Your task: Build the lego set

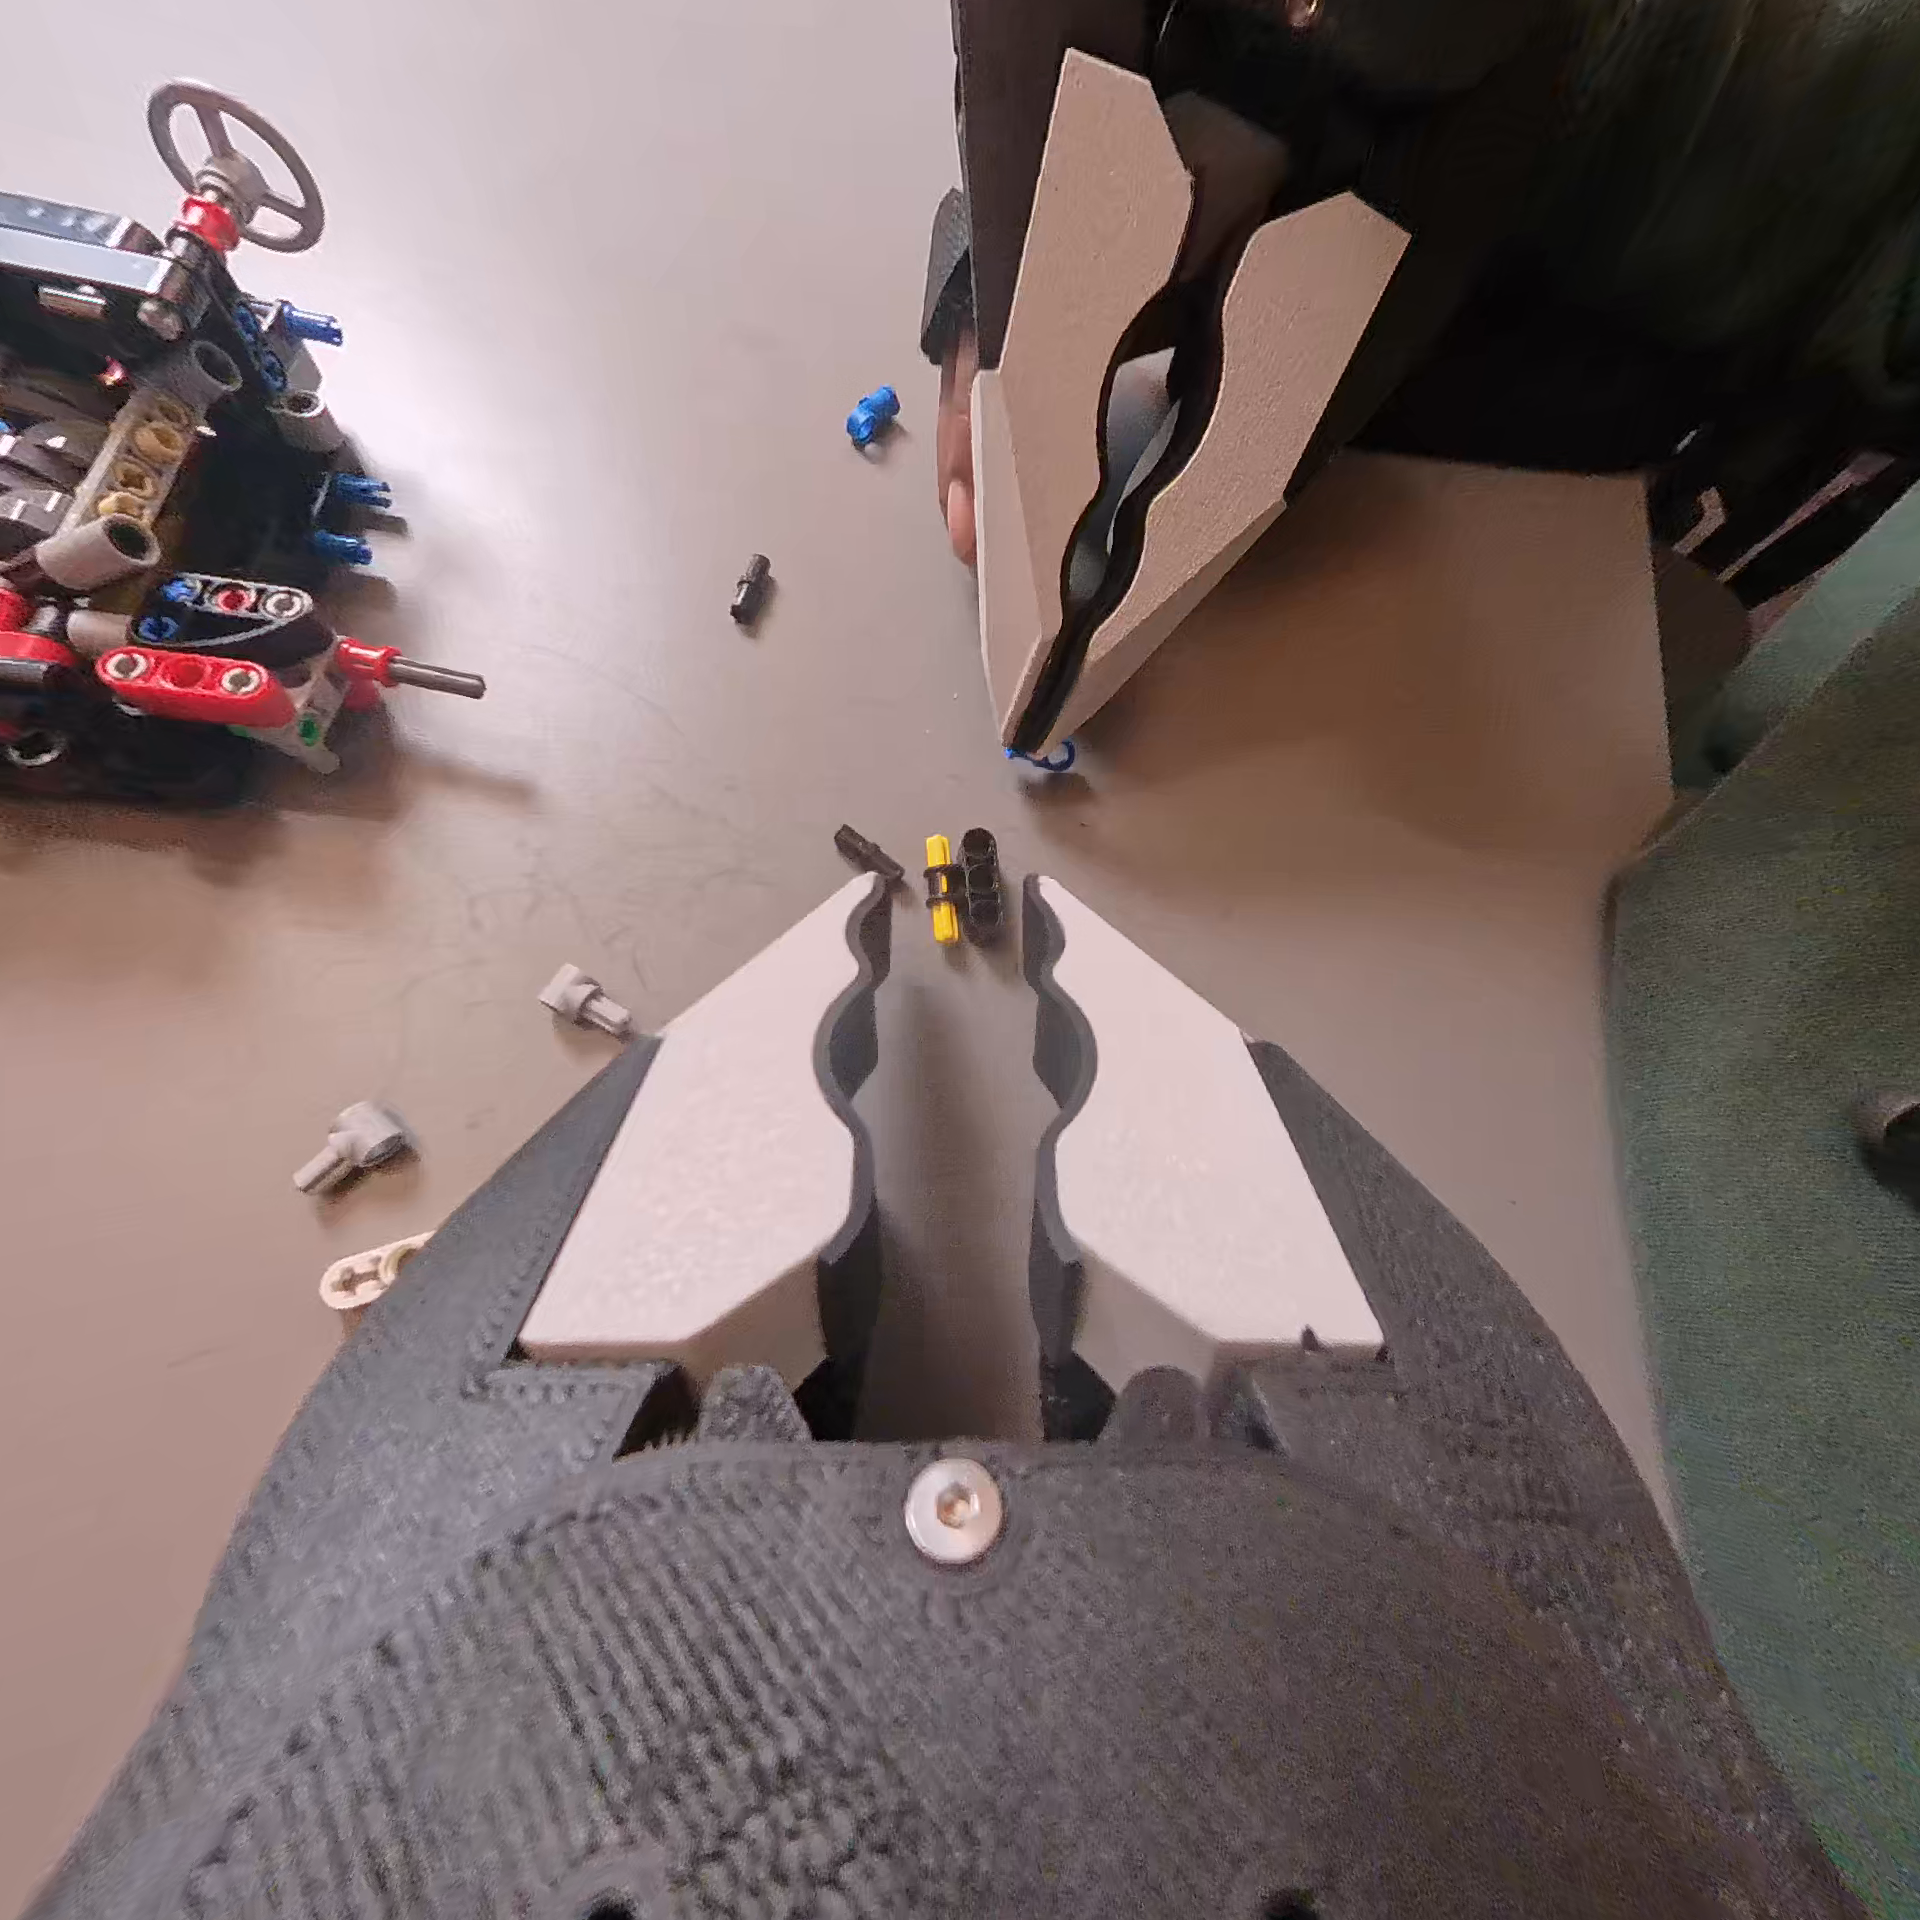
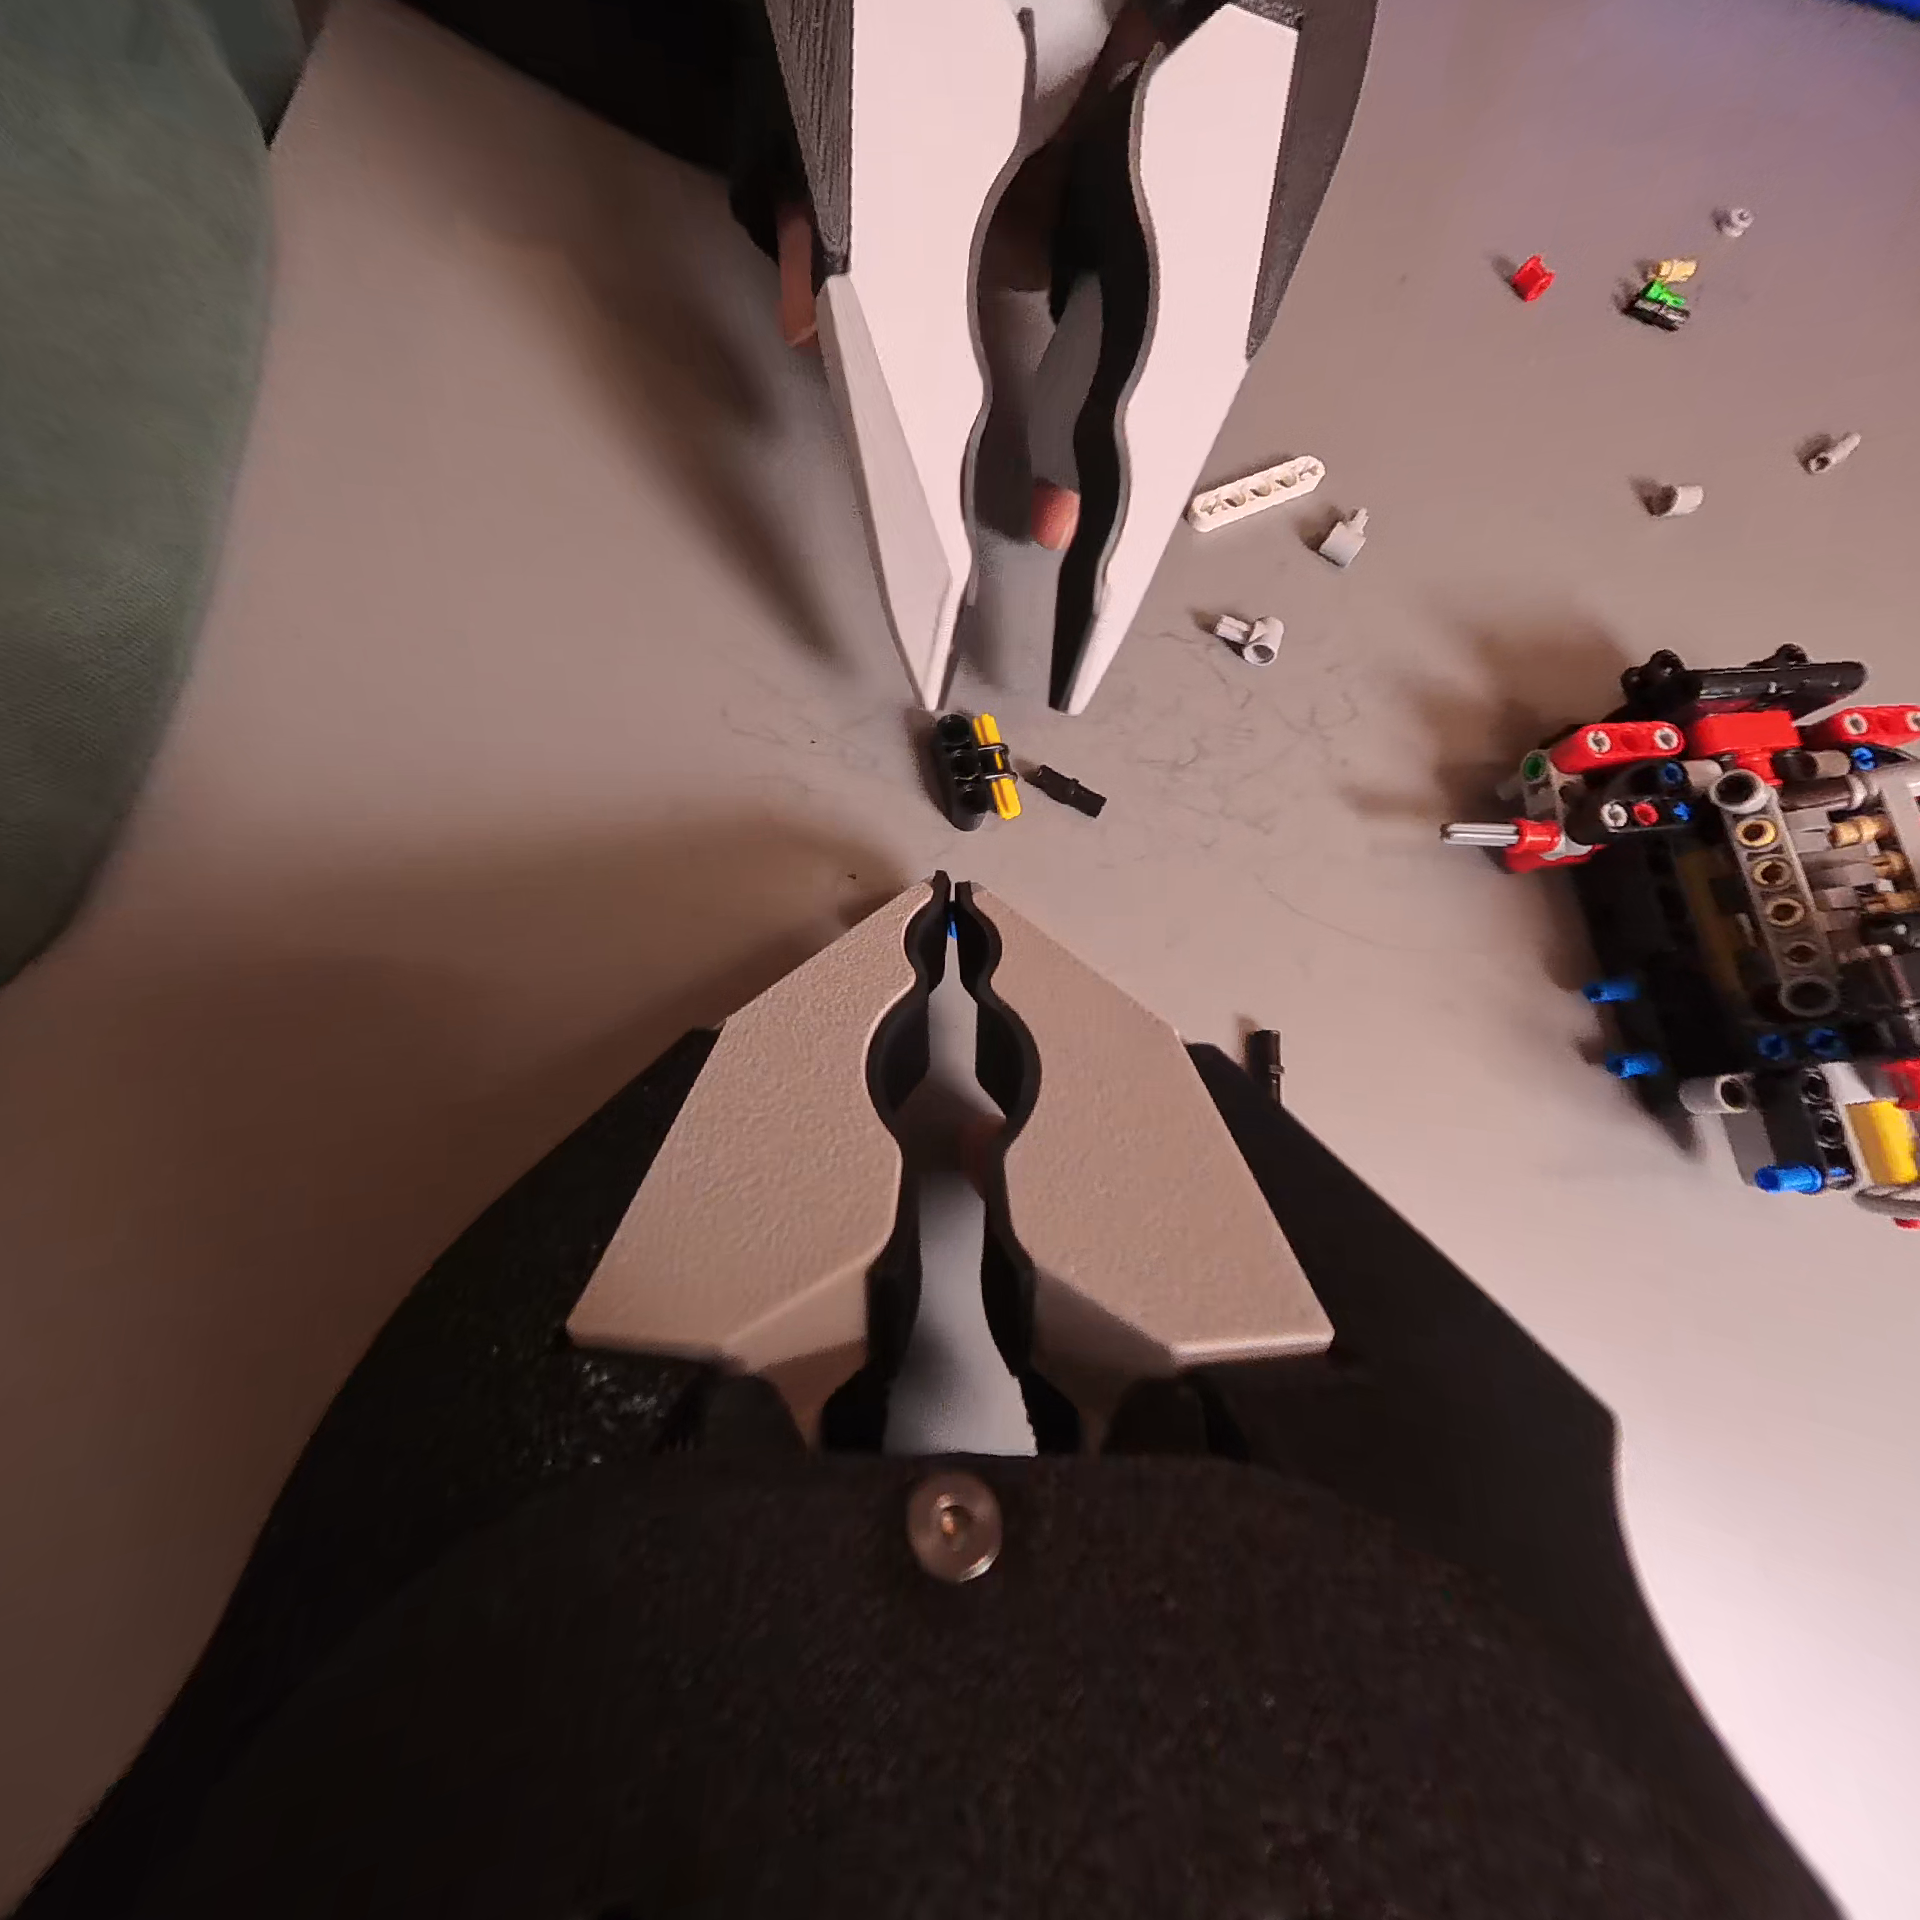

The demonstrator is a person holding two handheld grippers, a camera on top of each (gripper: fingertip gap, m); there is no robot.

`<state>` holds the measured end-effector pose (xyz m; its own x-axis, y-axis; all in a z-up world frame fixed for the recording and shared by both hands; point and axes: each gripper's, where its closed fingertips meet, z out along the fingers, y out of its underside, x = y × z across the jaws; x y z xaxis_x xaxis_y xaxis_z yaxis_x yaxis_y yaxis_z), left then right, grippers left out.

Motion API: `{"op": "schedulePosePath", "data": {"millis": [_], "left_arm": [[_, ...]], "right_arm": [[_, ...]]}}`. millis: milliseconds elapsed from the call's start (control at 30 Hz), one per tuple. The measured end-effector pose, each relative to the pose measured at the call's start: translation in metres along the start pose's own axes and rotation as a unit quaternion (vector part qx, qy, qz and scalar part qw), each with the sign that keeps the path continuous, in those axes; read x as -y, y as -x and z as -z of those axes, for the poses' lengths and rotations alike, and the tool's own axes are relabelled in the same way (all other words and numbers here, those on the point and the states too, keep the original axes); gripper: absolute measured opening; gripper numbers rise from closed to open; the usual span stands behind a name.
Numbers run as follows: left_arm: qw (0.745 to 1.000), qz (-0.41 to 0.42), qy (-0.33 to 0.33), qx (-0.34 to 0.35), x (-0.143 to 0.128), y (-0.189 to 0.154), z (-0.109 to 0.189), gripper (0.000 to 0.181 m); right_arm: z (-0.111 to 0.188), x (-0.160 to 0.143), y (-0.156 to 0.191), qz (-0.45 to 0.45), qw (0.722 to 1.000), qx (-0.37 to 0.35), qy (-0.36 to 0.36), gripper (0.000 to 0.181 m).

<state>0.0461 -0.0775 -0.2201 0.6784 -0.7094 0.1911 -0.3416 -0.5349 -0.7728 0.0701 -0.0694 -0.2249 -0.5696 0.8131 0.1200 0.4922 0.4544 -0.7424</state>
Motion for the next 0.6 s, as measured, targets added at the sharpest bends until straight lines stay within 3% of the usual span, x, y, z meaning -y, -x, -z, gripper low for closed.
{"op": "schedulePosePath", "data": {"millis": [267, 600], "left_arm": [[0.999, -0.021, 0.018, 0.024, -0.004, 0.002, -0.007, 0.018], [0.997, -0.069, 0.016, 0.028, -0.004, 0.001, -0.007, 0.003]], "right_arm": [[0.000, -0.003, -0.005, 0.017, 0.999, -0.026, 0.017, 0.004], [0.015, 0.007, -0.022, -0.020, 0.998, -0.055, -0.024, 0.007]]}}
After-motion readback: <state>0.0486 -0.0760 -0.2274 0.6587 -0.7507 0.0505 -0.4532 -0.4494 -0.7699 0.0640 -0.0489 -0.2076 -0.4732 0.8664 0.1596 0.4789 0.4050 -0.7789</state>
